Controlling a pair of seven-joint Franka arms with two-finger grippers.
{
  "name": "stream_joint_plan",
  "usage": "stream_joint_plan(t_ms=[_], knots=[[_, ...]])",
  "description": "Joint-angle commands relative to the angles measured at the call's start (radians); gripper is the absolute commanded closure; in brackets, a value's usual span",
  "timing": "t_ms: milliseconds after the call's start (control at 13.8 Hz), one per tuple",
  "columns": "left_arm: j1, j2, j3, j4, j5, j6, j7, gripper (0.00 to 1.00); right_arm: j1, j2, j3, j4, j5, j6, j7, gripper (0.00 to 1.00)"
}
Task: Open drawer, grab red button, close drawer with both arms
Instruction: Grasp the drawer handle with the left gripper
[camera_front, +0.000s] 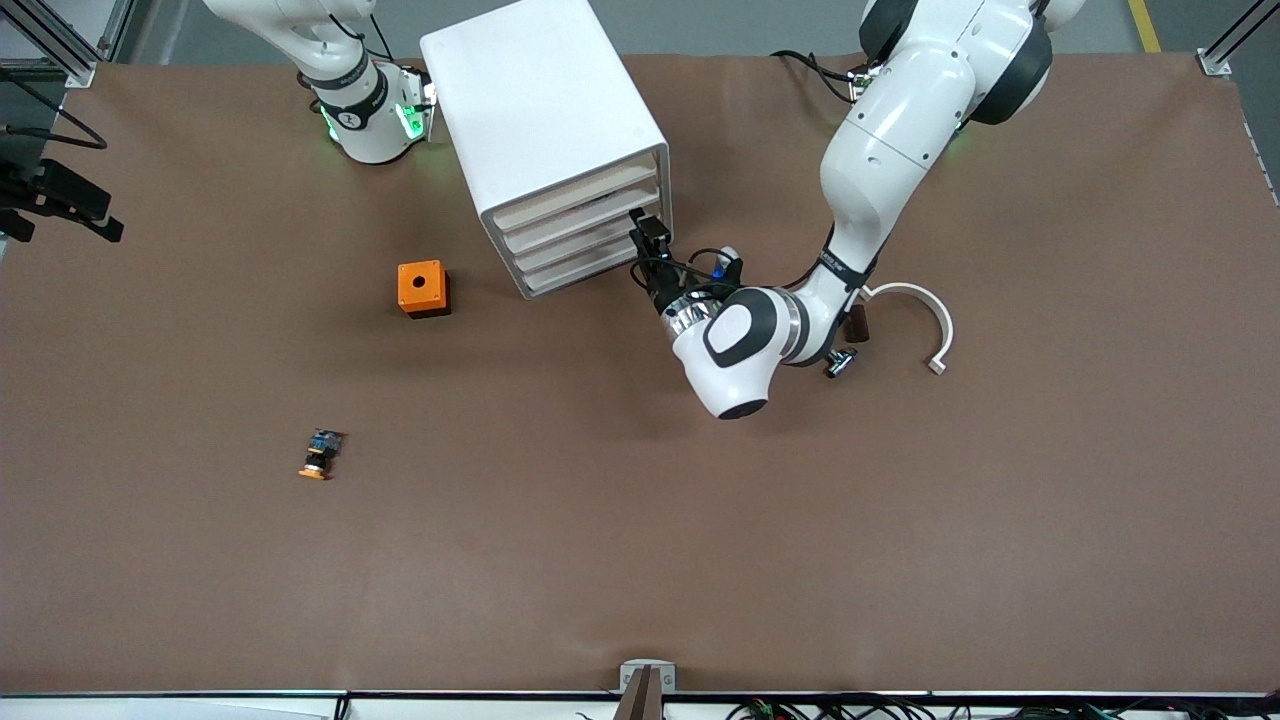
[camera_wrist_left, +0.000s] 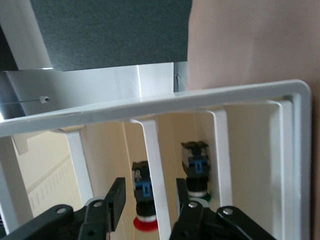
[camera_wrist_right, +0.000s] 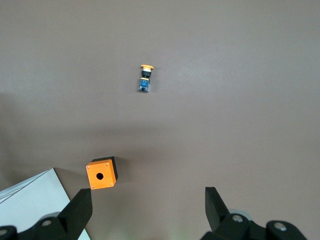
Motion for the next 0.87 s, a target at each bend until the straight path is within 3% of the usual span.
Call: stream_joint_plan(t_ms=[0, 364, 800], knots=[[-0.016, -0.003, -0.002, -0.02, -0.012, -0.022, -0.043, 0.52, -0.011, -0.02, 0.009, -0.018, -0.001, 0.0, 0.007, 0.0], [-0.046, 0.009, 0.0, -0.022, -0.008, -0.021, -0.046, 0.52, -0.013, -0.017, 0.009, -0.006, -0.001, 0.01, 0.01, 0.0], [-0.072, 0.017, 0.0, -0.022, -0.003, -0.021, -0.046, 0.72, -0.019, 0.032, 0.007, 0.057, -0.003, 0.003, 0.01, 0.0]])
